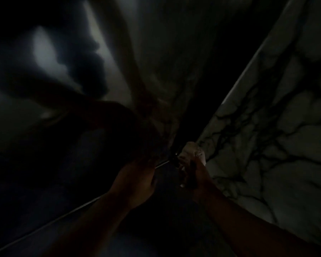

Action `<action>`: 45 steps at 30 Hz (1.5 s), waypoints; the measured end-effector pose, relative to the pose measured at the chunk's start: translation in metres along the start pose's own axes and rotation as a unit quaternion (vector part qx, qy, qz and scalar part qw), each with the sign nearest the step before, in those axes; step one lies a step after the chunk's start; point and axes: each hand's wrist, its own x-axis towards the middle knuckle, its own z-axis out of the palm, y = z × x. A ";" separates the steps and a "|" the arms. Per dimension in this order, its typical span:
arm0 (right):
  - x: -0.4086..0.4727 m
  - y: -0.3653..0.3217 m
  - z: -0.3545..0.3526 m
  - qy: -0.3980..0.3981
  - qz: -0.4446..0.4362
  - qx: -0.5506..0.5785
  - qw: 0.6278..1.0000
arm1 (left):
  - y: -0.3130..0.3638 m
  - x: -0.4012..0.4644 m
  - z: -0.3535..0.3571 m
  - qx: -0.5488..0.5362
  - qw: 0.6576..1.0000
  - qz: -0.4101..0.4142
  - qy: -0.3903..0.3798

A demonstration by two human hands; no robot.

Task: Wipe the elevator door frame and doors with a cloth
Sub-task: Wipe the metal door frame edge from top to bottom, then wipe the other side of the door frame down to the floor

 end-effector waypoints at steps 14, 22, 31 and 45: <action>-0.393 -0.329 0.174 -0.211 -0.173 0.151 0.950 | 0.178 -0.047 -0.514 0.155 0.964 0.160 0.142; -0.603 -0.477 0.316 -0.363 -0.265 0.149 0.881 | 0.229 -0.125 -0.782 0.296 0.879 0.152 0.341; -0.799 -0.529 0.467 -0.502 -0.333 0.075 0.795 | 0.231 -0.277 -1.015 0.409 0.784 0.055 0.464; -1.008 -0.546 0.701 -0.613 -0.489 -0.043 0.619 | 0.157 -0.445 -1.222 0.398 0.641 -0.130 0.643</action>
